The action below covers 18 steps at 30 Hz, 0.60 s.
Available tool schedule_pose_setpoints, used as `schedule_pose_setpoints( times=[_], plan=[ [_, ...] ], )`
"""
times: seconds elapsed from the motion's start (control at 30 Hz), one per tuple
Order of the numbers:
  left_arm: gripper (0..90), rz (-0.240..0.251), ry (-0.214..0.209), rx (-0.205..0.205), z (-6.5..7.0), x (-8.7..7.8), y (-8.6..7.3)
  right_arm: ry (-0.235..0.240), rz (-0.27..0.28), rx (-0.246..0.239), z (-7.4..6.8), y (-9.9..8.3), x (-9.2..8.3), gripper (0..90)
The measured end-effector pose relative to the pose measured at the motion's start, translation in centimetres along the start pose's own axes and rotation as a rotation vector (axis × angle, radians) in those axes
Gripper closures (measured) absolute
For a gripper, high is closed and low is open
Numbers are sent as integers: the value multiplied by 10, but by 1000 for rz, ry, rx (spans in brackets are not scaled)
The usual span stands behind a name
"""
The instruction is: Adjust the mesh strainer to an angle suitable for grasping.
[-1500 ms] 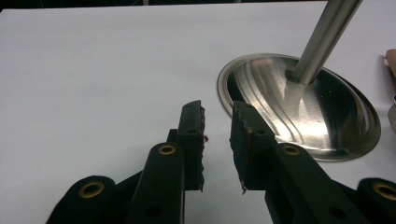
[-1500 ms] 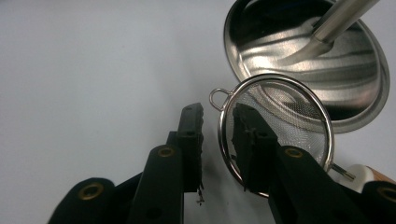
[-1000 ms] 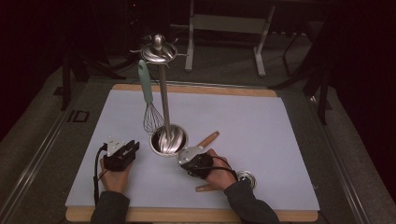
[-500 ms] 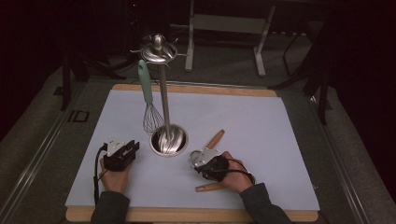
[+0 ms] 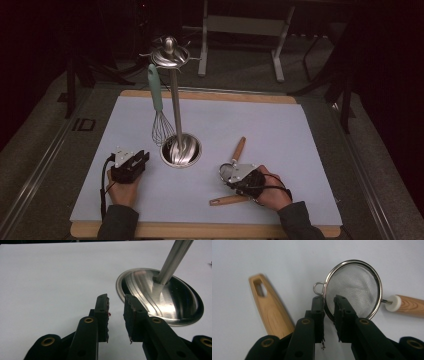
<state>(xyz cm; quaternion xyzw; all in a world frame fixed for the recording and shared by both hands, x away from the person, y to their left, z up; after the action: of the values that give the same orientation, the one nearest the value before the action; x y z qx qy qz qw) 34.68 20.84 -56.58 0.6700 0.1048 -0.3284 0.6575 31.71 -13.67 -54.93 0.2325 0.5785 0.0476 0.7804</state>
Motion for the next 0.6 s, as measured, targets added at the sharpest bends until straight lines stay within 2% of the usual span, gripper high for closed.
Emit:
schedule_pose_setpoints(
  times=[0.13, 0.33, 0.4, 0.43, 0.6],
  plan=[
    [732, 1, 0, 0, 0, 0, 0, -9, -8, 28, 7, -12, -5, 741],
    [731, 1, 0, -1, 0, 0, 0, -13, -17, 33, 10, -21, -7, 706],
    [730, 1, 1, 0, 0, 0, 0, -14, -18, 42, 11, -23, -8, 676],
    [730, 2, 1, 2, 0, 0, 0, -18, -17, 50, 12, -23, -8, 626],
    [728, -1, -1, 2, 0, 0, 0, -13, -4, 82, 14, -22, -11, 565]
  ],
)
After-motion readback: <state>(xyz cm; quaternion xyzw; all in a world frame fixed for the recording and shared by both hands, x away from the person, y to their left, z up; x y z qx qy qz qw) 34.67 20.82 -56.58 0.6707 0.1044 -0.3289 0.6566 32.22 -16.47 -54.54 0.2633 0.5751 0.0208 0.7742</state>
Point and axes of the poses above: each handheld gripper's, and its own axes: x roughly forward along the jaws, y roughly out of its top, z roughly to its right, the point moved 6 cm from there along x, roughly forward along the jaws, and after that the axes turned 8 degrees about -z, right-handed, at the moved point
